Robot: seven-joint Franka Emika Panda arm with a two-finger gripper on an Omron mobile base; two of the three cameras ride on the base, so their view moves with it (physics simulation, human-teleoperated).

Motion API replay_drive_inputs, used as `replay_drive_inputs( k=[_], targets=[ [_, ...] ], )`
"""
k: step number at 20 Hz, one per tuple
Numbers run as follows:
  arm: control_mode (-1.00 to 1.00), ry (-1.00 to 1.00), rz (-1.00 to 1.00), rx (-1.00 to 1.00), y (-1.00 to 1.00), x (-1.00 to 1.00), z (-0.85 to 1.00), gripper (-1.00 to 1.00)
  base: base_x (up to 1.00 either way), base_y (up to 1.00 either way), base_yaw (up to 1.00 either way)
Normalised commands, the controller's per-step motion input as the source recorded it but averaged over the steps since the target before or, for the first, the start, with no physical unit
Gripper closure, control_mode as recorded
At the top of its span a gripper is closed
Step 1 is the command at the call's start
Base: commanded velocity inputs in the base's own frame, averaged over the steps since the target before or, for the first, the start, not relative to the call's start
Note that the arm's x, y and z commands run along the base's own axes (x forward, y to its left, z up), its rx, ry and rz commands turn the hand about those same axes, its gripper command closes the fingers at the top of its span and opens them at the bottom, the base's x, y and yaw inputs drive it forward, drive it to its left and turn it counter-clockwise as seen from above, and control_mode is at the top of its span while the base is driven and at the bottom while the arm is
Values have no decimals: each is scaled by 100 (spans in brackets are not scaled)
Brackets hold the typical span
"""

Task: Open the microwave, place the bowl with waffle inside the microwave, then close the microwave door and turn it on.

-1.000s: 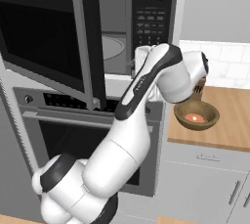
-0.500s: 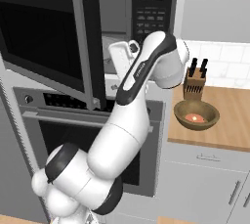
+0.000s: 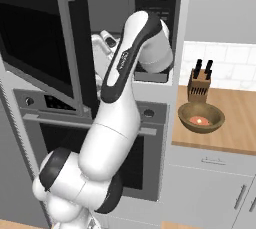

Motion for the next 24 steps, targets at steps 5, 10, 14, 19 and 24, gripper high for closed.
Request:
replay_drive_inputs(
  k=[5,10,14,19,24],
  targets=[
    [-100,-35,41,-19,67,-76,0,-100,0,0,0],
    [-100,-37,37,-16,61,-86,1,-100,0,0,0],
    [-100,-45,31,-4,48,-93,0,-100,0,0,0],
    [-100,-53,17,11,-35,-99,-20,-100,0,0,0],
    [-100,-39,3,4,-100,-51,-21,-100,0,0,0]
  ],
)
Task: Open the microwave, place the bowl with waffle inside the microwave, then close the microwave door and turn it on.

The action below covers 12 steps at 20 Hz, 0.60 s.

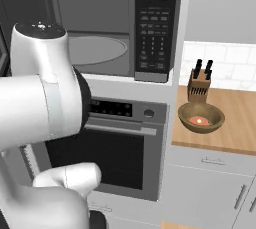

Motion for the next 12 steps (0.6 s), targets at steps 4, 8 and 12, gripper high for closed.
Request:
replay_drive_inputs(
  k=[4,8,12],
  targets=[
    [-100,-21,-7,0,-100,2,-26,-100,0,0,0],
    [-100,-3,-20,2,-100,61,-26,-100,0,0,0],
    [-100,6,-32,0,-100,85,-5,-100,0,0,0]
  ],
)
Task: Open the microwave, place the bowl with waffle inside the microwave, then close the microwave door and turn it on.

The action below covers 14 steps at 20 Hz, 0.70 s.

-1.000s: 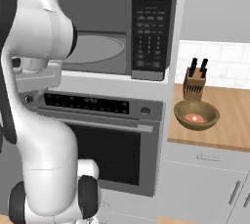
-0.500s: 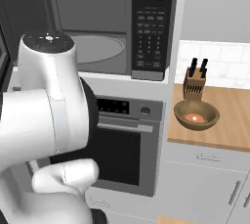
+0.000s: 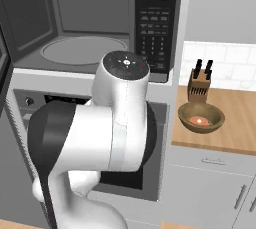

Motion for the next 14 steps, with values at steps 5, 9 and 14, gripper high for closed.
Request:
replay_drive_inputs(
  k=[5,9,14],
  targets=[
    [-100,14,-54,0,-96,38,-17,-100,0,0,0],
    [-100,12,-66,-2,-69,0,-53,-100,0,0,0],
    [-100,-1,-55,14,-65,0,-65,-100,0,0,0]
  ],
)
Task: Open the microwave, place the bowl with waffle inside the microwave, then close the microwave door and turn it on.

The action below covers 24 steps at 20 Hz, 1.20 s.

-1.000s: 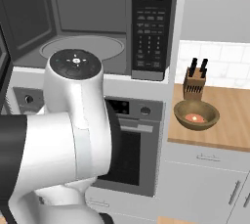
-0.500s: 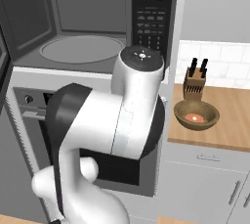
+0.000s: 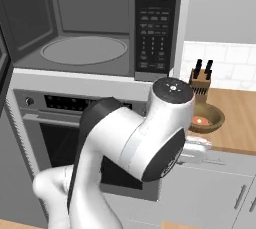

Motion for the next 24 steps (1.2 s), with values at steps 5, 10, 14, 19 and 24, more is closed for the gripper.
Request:
replay_drive_inputs(
  k=[5,10,14,19,24],
  targets=[
    [-100,-3,-47,56,-53,49,-40,-100,0,0,0],
    [-100,0,-38,58,-33,78,-23,-100,0,0,0],
    [-100,0,-47,30,-5,67,-16,-100,0,0,0],
    [-100,2,-48,8,-6,66,-31,-100,0,0,0],
    [-100,3,-35,14,-19,73,-42,-100,0,0,0]
  ],
)
